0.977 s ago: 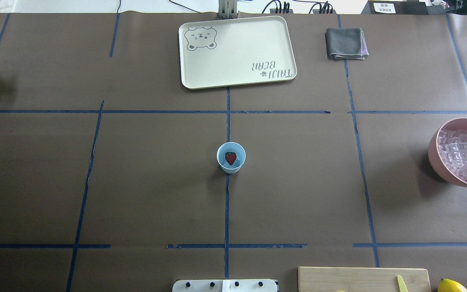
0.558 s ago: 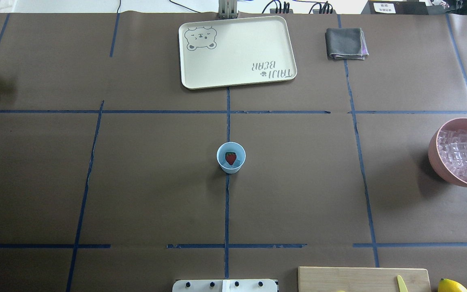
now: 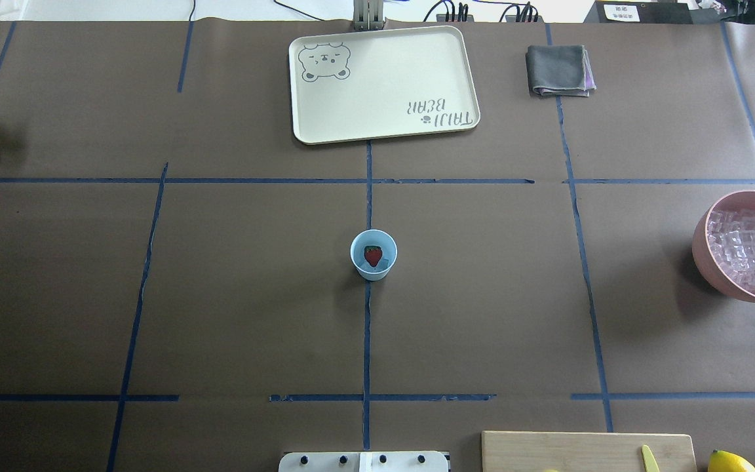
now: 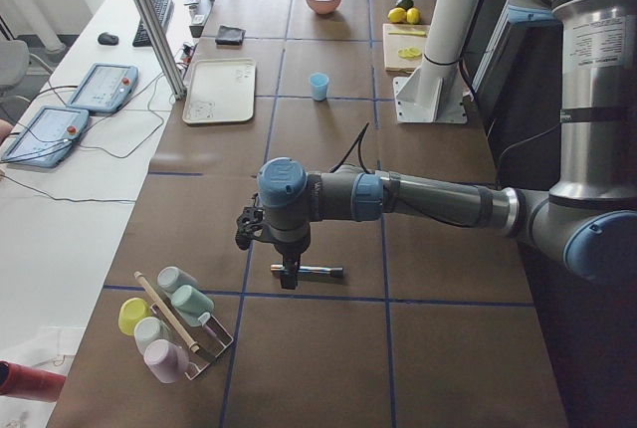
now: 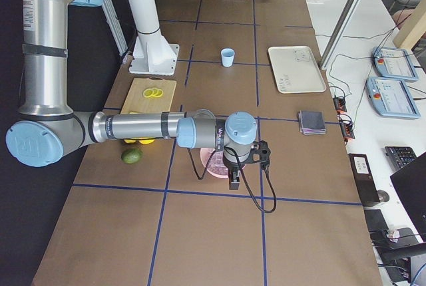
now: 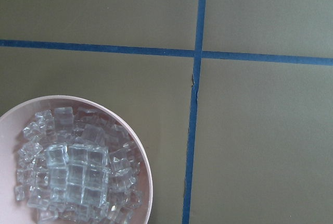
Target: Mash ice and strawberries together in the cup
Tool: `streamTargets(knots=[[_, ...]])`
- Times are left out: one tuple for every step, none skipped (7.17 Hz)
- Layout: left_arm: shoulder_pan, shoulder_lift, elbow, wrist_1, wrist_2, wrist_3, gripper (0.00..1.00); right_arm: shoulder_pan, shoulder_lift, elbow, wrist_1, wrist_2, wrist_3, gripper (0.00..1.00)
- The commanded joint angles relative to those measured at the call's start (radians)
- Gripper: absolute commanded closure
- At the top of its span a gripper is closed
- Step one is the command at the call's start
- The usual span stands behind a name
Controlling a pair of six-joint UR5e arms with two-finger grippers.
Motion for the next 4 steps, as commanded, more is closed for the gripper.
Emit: streamTargets(knots=[[0.001, 0.0, 0.0, -0.001, 0.0, 0.0, 0.0, -0.001, 0.0, -0.002, -0.001, 0.001, 0.0, 0.0], [0.001, 0.0, 0.001, -0.001, 0.0, 0.0, 0.0, -0.001, 0.0, -0.002, -0.001, 0.0, 0.0, 0.0], [0.004, -0.003, 0.0, -0.001, 0.0, 0.0, 0.0, -0.001, 0.0, -0.002, -0.001, 0.001, 0.0, 0.0], [0.007, 0.0, -0.002, -0.001, 0.0, 0.0, 0.0, -0.001, 0.0, -0.003, -0.002, 0.001, 0.0, 0.0]])
